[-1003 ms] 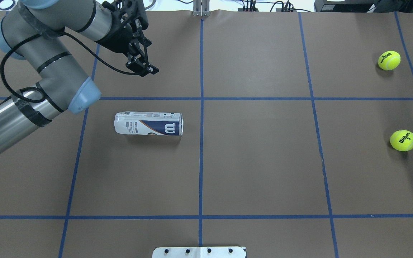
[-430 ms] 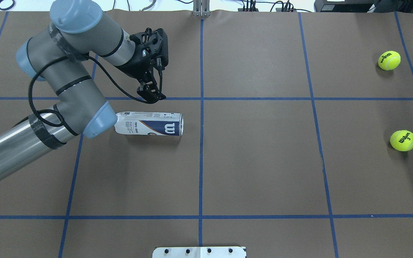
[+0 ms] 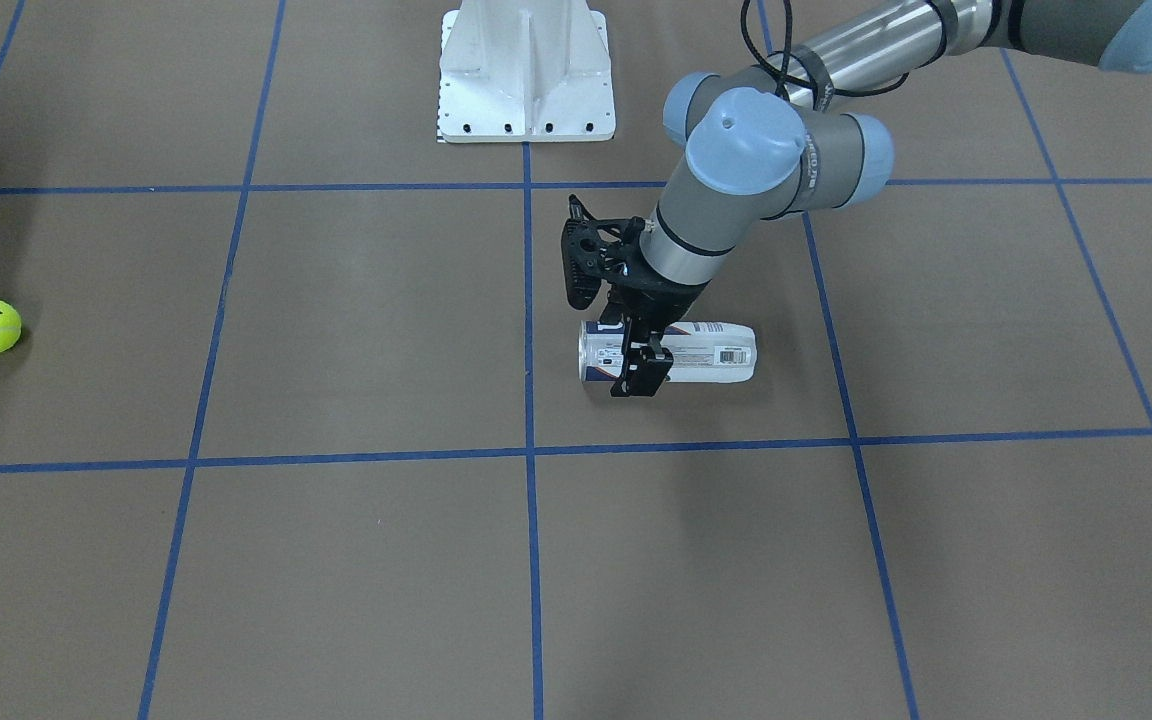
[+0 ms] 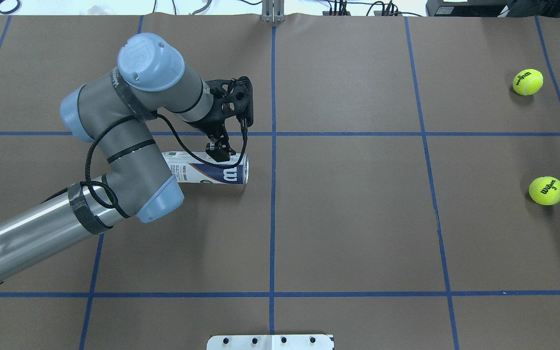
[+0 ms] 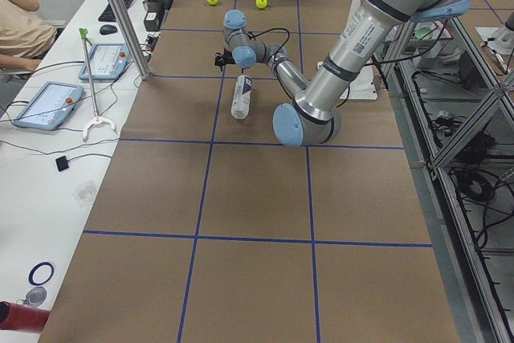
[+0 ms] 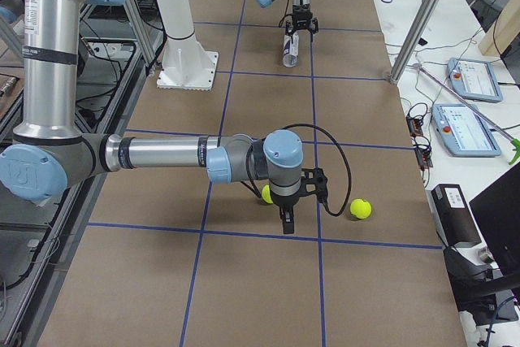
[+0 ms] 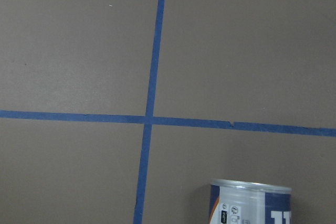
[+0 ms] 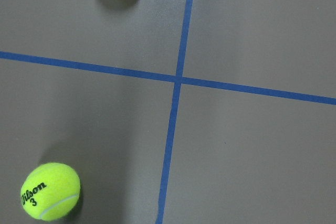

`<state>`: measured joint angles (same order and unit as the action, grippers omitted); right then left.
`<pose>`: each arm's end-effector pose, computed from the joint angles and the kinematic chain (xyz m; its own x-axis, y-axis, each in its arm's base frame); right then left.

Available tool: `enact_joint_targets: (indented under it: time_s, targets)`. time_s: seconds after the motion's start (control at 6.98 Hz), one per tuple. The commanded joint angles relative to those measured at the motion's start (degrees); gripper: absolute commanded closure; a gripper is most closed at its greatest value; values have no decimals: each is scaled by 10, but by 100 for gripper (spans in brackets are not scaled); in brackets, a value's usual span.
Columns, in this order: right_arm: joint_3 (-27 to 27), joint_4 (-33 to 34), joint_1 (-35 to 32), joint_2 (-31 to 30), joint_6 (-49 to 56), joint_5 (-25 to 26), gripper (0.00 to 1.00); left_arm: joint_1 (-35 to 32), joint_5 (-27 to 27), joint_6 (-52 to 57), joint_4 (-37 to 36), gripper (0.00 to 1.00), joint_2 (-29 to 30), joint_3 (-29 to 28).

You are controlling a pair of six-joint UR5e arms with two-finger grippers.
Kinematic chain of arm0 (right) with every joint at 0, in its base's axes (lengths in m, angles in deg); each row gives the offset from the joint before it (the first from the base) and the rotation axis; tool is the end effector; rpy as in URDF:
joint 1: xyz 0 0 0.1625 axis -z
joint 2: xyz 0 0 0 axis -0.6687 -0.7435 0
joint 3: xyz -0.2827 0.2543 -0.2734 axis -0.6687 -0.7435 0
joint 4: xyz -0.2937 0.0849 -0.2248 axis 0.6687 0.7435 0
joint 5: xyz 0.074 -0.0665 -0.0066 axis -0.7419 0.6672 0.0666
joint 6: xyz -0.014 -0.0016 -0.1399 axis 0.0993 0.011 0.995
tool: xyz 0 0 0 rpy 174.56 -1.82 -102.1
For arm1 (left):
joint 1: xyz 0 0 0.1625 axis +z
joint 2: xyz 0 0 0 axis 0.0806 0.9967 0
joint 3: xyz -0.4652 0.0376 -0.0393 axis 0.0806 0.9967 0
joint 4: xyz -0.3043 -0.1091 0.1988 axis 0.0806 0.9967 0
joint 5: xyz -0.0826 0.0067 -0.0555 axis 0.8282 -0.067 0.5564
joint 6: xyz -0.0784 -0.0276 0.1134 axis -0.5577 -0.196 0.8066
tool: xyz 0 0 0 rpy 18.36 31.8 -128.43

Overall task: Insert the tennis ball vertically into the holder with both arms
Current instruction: 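Lower the left gripper over the can and close on its body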

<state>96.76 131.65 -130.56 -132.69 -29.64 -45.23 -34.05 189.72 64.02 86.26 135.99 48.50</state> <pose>0.0310 -0.4132 0.6969 0.7526 -0.1165 0.6480 0.0243 0.9885 0.1495 0.5365 -0.5279 0.2805 0.1398 0.9859 0.0918 -0.5081 -0.0081 0.8612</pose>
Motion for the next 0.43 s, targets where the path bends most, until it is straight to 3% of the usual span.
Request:
enact_joint_targets:
  time_s: [0.0, 0.29]
  targets:
    - [0, 0, 0, -1, 0, 0, 0, 30, -44, 13, -8, 1, 0, -2]
    - [0, 0, 0, -1, 0, 0, 0, 61, -82, 13, -8, 1, 0, -6]
